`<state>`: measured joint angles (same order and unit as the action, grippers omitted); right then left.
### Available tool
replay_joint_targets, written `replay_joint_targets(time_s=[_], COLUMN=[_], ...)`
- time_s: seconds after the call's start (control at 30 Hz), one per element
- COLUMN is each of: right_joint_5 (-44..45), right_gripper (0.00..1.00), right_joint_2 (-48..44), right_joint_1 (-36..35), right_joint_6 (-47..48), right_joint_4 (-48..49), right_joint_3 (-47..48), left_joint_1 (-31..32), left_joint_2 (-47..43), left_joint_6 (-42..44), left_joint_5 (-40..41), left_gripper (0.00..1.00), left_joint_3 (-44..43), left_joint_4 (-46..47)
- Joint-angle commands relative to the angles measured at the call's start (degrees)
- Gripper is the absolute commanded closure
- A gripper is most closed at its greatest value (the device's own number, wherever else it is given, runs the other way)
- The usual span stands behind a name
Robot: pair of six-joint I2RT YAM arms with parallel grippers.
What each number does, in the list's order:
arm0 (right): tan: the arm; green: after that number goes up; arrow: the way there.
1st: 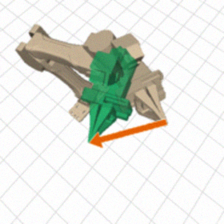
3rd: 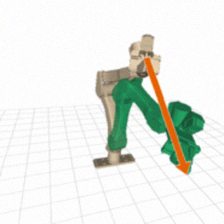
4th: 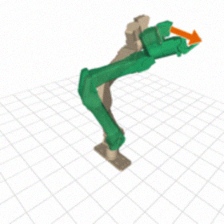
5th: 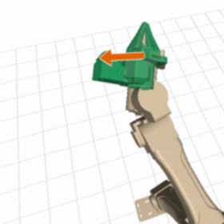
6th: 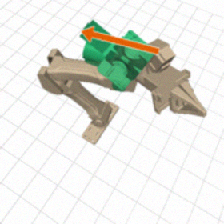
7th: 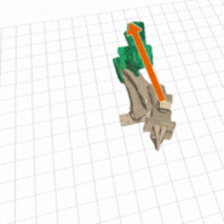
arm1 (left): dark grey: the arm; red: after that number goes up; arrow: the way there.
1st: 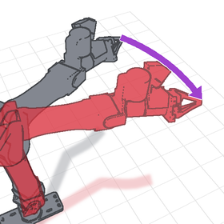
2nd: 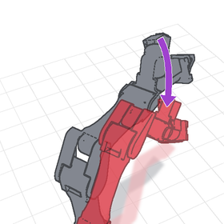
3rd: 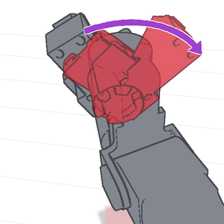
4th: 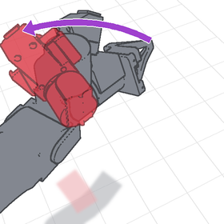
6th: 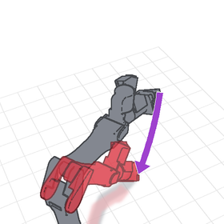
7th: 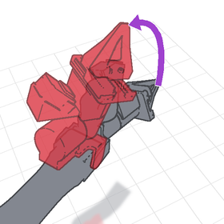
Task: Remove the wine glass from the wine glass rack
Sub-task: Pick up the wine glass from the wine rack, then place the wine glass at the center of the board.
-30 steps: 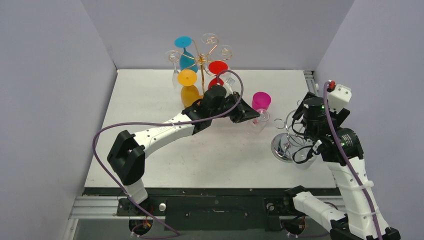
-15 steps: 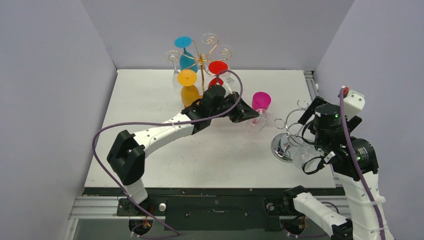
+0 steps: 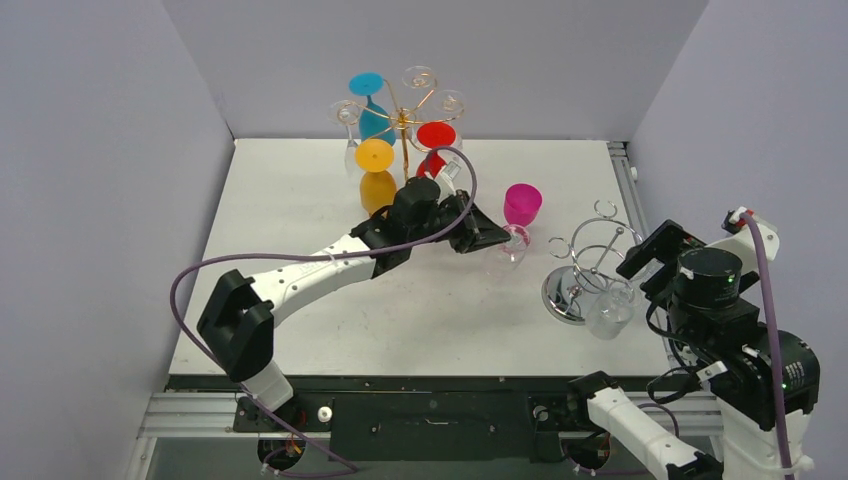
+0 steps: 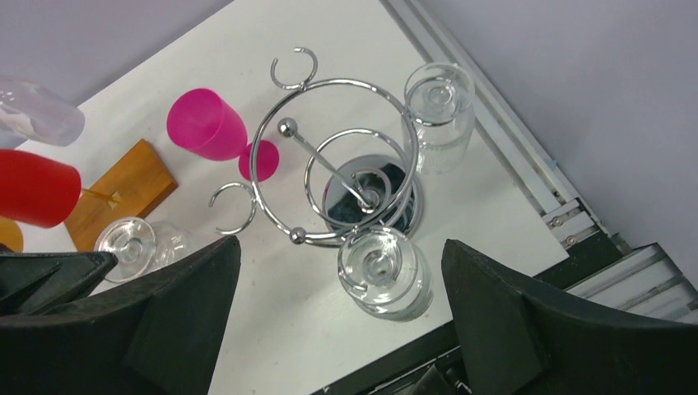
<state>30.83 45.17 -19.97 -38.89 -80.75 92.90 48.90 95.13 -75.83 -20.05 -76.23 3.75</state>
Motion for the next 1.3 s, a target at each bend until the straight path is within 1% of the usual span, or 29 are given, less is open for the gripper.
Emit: replay_joint_targets(time_s=[0.0,0.2,0.3,0.5,0.63,0.83,0.97,1.0,1.03,1.07,1.1,1.13,1.2,1.27], right_joint_5=[-6.2,-14.4,-16.0,-20.0,-21.6,-22.9,-20.1,-19.2,-16.4,-14.4,-10.8,-9.4,-8.1,-9.6], right_gripper=[0.13,0.13,0.13,0.13,0.13,0.13,0.13,0.13,0.13,0.13,0.13,0.13,0.17,0.25], right_joint_2=[-1.2,-2.9,-3.8,-5.8,-5.8,-4.5,-2.9,-2.1,-1.6,-0.5,0.3,1.7,3.6,4.9], right_joint_1=[-0.3,-0.3,-0.3,-0.3,-0.5,-2.5,-8.1,-11.8,-14.3,-19.2,-21.8,-25.7,-27.9,-28.2], right_joint_6=[-2.8,-4.9,-5.4,-6.9,-7.3,-8.4,-11.3,-12.9,-13.9,-15.9,-16.9,-18.3,-19.1,-19.1], right_joint_4=[-3.2,-1.1,-0.1,4.8,6.9,10.3,13.6,15.1,15.9,17.3,18.2,20.1,24.2,29.2], right_joint_3=[0.1,-2.4,-5.1,-11.6,-13.5,-14.8,-15.7,-16.1,-16.4,-16.7,-16.9,-17.0,-17.4,-18.3], left_joint_1=[-0.3,-0.3,-0.4,-1.7,-3.0,-5.0,-5.7,-6.0,-6.1,-6.5,-6.7,-6.9,-7.3,-7.8], left_joint_2=[-6.4,-11.1,-13.8,-18.5,-20.9,-23.4,-24.4,-24.5,-25.0,-25.2,-25.7,-26.0,-26.8,-27.7], left_joint_6=[0.6,1.3,1.5,2.0,1.9,2.2,2.2,2.0,1.9,1.4,1.2,0.9,0.4,-1.0], left_joint_5=[-1.0,0.1,0.8,2.2,2.4,1.8,0.9,0.8,0.4,0.2,-0.2,-0.2,-0.3,-0.9], left_gripper=[1.00,1.00,1.00,1.00,1.00,1.00,1.00,1.00,1.00,1.00,1.00,1.00,1.00,1.00], left_joint_3=[1.2,7.0,9.6,14.9,18.3,20.2,20.8,21.2,21.4,21.8,22.0,22.1,22.4,23.0], left_joint_4=[7.5,7.6,7.5,6.0,5.7,5.0,4.9,4.9,5.1,5.3,5.7,5.8,6.0,7.2])
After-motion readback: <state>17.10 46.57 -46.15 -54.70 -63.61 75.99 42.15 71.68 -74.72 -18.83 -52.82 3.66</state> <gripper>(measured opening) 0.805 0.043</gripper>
